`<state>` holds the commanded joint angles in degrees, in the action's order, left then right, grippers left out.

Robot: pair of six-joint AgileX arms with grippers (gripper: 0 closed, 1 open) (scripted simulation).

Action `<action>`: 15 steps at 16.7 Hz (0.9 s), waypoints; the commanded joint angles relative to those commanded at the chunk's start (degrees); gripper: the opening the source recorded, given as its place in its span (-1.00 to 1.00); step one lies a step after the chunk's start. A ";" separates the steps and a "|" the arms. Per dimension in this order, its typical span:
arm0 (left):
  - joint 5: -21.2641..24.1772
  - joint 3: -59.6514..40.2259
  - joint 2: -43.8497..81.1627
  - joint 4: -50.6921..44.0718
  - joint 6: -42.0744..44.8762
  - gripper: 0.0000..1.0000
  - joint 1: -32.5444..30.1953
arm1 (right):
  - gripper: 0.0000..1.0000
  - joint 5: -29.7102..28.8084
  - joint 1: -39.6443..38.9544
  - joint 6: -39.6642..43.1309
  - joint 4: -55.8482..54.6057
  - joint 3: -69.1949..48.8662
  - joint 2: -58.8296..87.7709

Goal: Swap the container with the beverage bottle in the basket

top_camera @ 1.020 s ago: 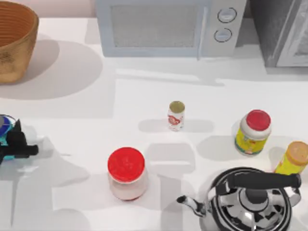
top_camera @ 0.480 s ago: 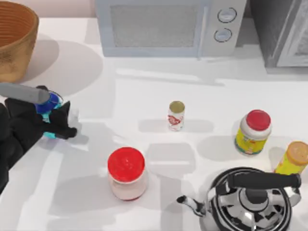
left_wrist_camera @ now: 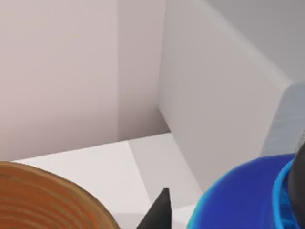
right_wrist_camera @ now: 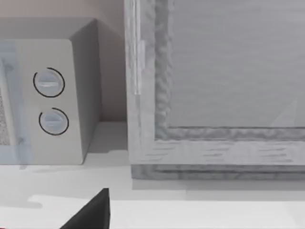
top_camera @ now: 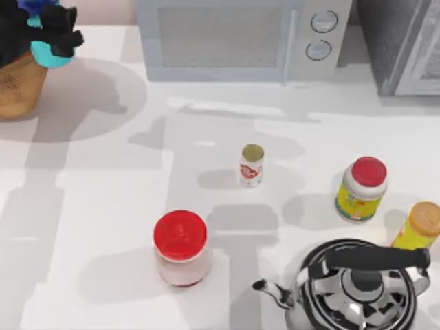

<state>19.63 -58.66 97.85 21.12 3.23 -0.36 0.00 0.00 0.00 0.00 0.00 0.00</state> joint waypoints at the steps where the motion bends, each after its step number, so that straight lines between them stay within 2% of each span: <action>1: -0.15 -4.35 -0.34 -4.83 0.29 -1.00 2.59 | 1.00 0.00 0.00 0.00 0.00 0.00 0.00; 4: -1.14 -15.00 -0.36 -15.84 1.18 -1.00 10.67 | 1.00 0.00 0.00 0.00 0.00 0.00 0.00; 7: -2.16 -20.59 0.17 -21.47 1.85 -1.00 16.08 | 1.00 0.00 0.00 0.00 0.00 0.00 0.00; 15: -2.84 -22.41 2.32 -20.30 1.85 -1.00 16.16 | 1.00 0.00 0.00 0.00 0.00 0.00 0.00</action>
<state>16.79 -81.07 100.18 0.82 5.08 15.80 0.00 0.00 0.00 0.00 0.00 0.00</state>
